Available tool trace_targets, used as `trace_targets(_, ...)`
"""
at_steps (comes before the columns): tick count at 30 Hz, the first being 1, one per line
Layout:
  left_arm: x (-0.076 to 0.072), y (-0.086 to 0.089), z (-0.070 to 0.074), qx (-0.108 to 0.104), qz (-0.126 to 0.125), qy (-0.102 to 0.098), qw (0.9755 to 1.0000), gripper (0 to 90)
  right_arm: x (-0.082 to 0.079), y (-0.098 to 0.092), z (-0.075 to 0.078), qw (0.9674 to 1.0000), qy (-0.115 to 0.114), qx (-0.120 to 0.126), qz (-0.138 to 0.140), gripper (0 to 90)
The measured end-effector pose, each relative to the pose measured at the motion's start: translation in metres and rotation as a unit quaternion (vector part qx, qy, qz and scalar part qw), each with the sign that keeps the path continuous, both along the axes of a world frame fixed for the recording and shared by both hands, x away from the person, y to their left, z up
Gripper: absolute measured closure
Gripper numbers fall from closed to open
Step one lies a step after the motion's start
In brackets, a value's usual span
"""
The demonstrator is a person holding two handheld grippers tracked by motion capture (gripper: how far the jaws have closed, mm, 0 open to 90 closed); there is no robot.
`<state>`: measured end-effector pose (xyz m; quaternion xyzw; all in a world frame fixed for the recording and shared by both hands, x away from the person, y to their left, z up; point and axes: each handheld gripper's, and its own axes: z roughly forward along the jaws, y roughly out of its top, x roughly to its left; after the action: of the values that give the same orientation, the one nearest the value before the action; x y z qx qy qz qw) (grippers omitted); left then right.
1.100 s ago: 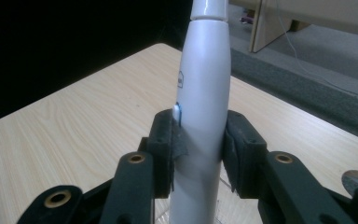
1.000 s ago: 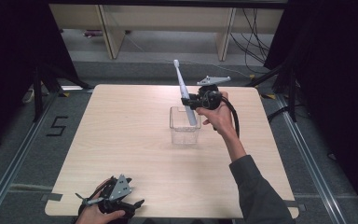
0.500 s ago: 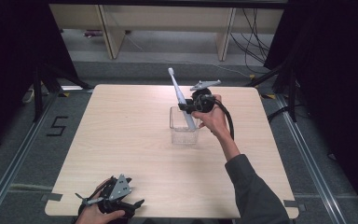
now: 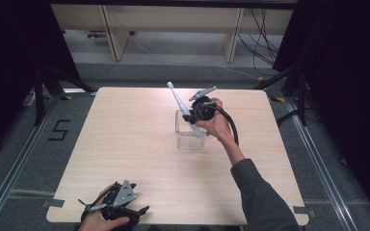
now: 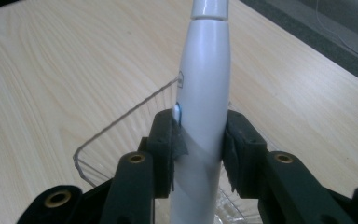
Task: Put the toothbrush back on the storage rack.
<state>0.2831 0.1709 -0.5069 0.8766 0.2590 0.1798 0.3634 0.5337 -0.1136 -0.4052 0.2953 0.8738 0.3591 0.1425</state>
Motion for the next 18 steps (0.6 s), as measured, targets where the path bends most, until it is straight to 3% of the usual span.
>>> trace_targets(9, 0.0, 0.0, 0.001, -0.005, -0.001, 0.0, 1.0, 15.0, 0.006, 0.008, -0.012, 0.9989, 0.028, -0.037, 0.003, 66.6)
trace_targets(18, -0.001, 0.0, 0.002, -0.005, -0.004, -0.001, 1.0, 15.0, 0.008, 0.014, -0.019, 0.9951, 0.059, -0.08, 0.002, 66.5)
